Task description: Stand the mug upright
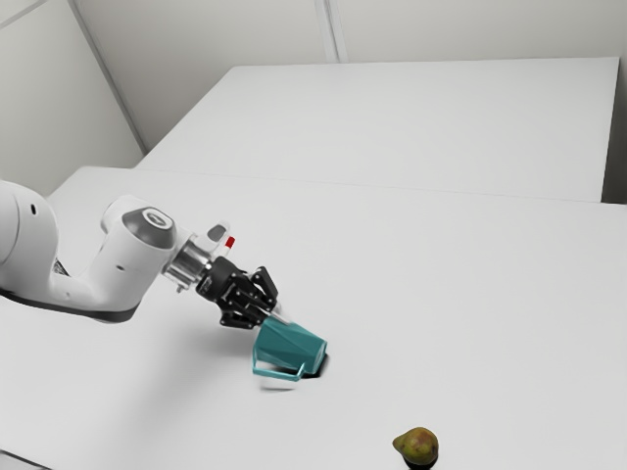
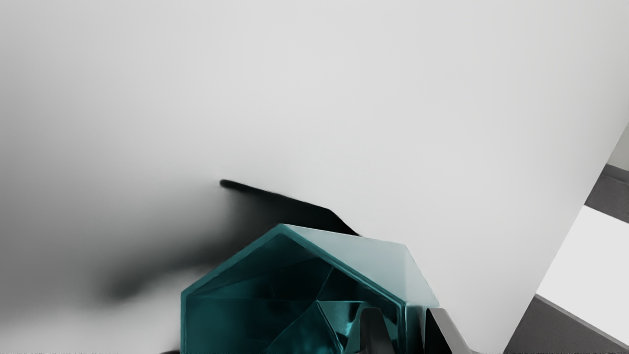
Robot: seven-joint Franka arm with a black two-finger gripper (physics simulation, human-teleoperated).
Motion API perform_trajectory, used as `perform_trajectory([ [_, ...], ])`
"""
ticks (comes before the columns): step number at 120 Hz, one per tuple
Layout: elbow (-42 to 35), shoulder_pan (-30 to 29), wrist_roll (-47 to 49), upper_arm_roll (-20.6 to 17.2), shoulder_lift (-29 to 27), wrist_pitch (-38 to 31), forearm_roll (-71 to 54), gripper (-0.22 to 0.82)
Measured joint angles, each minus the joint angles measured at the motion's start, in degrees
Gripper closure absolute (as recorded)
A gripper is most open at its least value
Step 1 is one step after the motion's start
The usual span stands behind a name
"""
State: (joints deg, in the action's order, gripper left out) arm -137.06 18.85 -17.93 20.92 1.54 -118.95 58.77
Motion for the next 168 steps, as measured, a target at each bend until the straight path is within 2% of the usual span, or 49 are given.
perform_trajectory([
  [41, 0.0, 3.1, 1.2, 0.1, -5.3, 0.1, -3.6, 0.77],
  [72, 0.3, 2.7, 3.5, 2.2, -7.8, -3.5, -14.5, 0.78],
  [100, 0.6, 4.0, 8.1, 2.5, -8.7, -7.0, -26.0, 0.79],
  [128, 4.2, 5.7, 14.6, 2.5, -8.7, -9.2, -42.8, 0.79],
  [168, 7.2, 6.5, 23.6, 2.5, -8.1, -4.4, -51.2, 0.79],
])
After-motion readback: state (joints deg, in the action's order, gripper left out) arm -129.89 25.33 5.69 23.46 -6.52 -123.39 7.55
